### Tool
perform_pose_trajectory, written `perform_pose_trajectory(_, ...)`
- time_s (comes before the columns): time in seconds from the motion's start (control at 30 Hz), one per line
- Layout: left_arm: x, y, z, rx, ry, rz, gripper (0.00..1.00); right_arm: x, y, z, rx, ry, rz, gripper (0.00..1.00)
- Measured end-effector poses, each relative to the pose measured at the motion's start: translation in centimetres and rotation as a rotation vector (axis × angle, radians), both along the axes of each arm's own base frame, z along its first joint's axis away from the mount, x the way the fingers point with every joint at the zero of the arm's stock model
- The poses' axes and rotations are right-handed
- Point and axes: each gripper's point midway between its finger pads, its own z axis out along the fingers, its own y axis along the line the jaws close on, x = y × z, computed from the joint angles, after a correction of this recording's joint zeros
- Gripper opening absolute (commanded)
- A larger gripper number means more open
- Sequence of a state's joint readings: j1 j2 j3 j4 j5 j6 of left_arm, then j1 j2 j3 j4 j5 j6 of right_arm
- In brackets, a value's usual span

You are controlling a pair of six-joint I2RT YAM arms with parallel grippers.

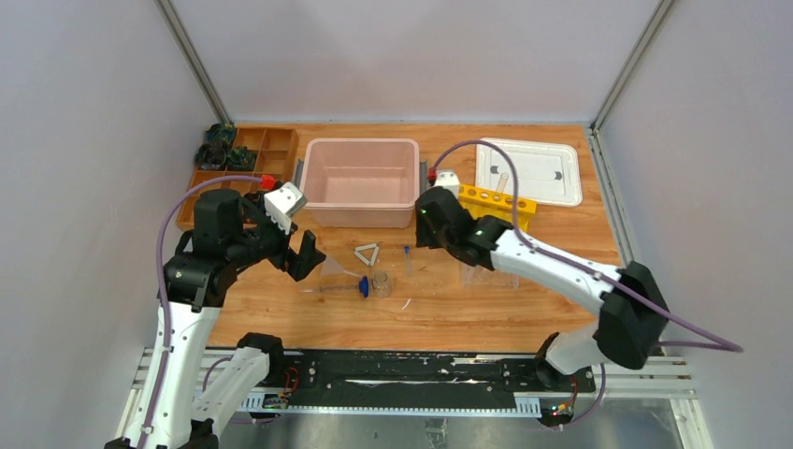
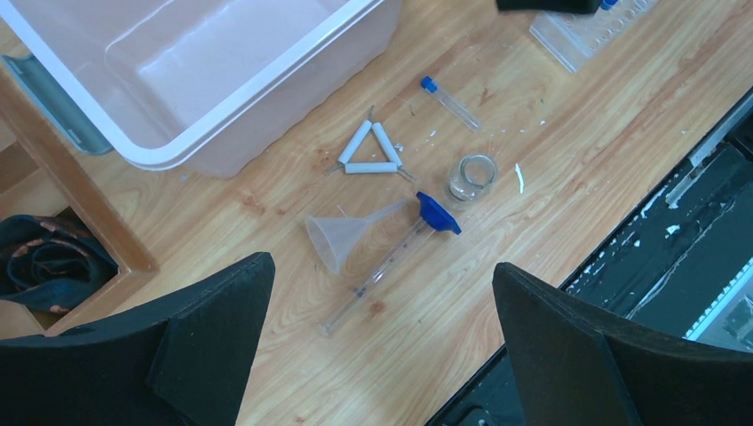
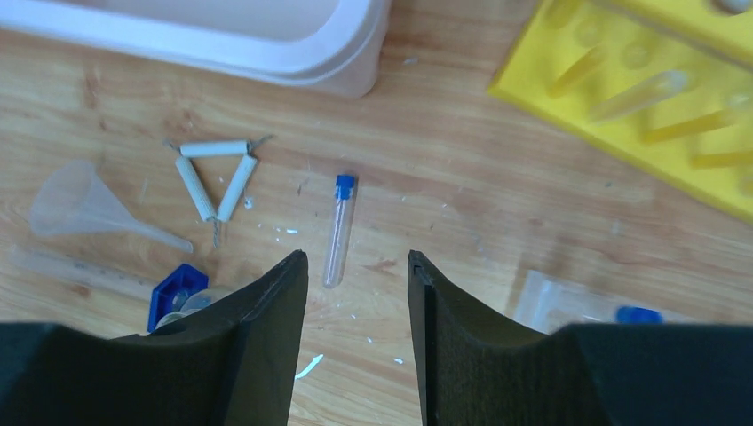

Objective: Organize the chemistry lab equipment

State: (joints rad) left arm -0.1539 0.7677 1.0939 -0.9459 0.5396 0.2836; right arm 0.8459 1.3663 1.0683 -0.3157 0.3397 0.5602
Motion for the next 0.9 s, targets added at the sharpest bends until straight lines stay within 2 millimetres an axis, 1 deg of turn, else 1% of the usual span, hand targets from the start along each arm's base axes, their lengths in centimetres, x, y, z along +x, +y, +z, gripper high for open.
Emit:
perform_pose_trajectory(0.1,0.0,0.1,0.0,0.001,0.0,0.007,1.0,-0.8,2.3,-3.2,-0.059,0.058,0.044,0.49)
perform_pose_trajectory(0.17,0.0,0.1,0.0,0.003,-0.003,0.01,1.0,-1.6,3.3,-5.1,-0.094,0.089,0.071,0.49)
perform_pose_trajectory(0.23,0.0,0.2,0.1,0.003,-0.005,0.011,1.0,-2.0,4.2,-6.8,-0.123,0.104,0.088,0.49)
perform_pose_trajectory(0.33,-0.1,0.2,0.1,0.003,-0.008,0.012,1.0,-2.2,5.1,-8.4,-0.151,0.104,0.094,0.48)
perform_pose_trajectory(0.5,-0.1,0.2,0.2,0.004,-0.015,0.014,1.0,-1.4,5.3,-10.8,-0.201,0.092,0.064,0.45)
perform_pose_trajectory(0.7,0.0,0.5,0.5,0.011,-0.028,0.028,1.0,-0.9,5.0,-13.3,-0.245,0.096,0.041,0.36)
perform_pose_trajectory(0.8,0.0,0.5,0.5,0.011,-0.029,0.028,1.0,-1.0,4.8,-14.3,-0.258,0.104,0.033,0.29)
perform_pose_trajectory(0.9,0.0,0.5,0.5,0.011,-0.028,0.028,1.0,-0.7,5.1,-14.4,-0.241,0.095,0.022,0.18)
